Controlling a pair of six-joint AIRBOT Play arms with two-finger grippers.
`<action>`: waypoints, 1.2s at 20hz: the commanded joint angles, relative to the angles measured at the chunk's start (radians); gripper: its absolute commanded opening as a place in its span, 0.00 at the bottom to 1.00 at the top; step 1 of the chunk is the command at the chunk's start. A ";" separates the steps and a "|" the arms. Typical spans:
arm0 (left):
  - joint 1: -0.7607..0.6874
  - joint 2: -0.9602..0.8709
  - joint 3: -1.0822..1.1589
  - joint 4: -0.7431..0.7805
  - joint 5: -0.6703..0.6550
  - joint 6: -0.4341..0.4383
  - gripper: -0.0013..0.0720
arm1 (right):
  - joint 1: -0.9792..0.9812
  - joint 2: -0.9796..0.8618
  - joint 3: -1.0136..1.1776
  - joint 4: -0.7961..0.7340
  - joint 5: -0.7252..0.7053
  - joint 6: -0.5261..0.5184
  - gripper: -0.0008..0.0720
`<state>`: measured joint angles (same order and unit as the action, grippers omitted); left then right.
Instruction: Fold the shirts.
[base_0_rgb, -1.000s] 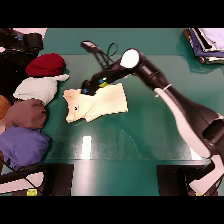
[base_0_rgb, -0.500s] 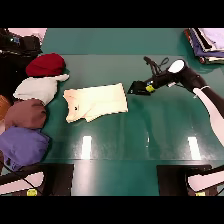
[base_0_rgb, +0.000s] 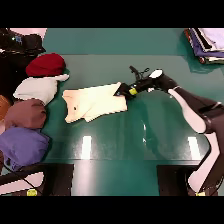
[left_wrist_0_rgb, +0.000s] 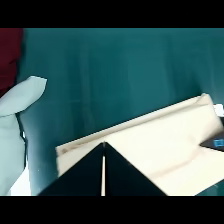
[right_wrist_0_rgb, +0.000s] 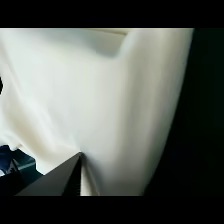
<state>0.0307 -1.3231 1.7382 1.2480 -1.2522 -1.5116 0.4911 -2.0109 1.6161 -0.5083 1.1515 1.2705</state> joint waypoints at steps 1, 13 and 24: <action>0.000 0.001 0.000 -0.031 -0.017 0.000 0.05 | 0.066 -0.076 0.124 0.038 0.011 -0.006 0.12; -0.179 0.001 0.000 -0.026 -0.008 0.009 0.05 | -0.316 0.452 -0.205 -0.377 -0.077 0.103 0.03; -0.179 0.001 0.000 -0.030 0.045 -0.034 0.05 | -1.258 0.974 -0.760 -0.465 -0.277 0.208 0.03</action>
<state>-0.1478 -1.3231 1.7378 1.2213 -1.2251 -1.5326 -0.5518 -1.1328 0.9821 -0.9588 0.9310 1.4445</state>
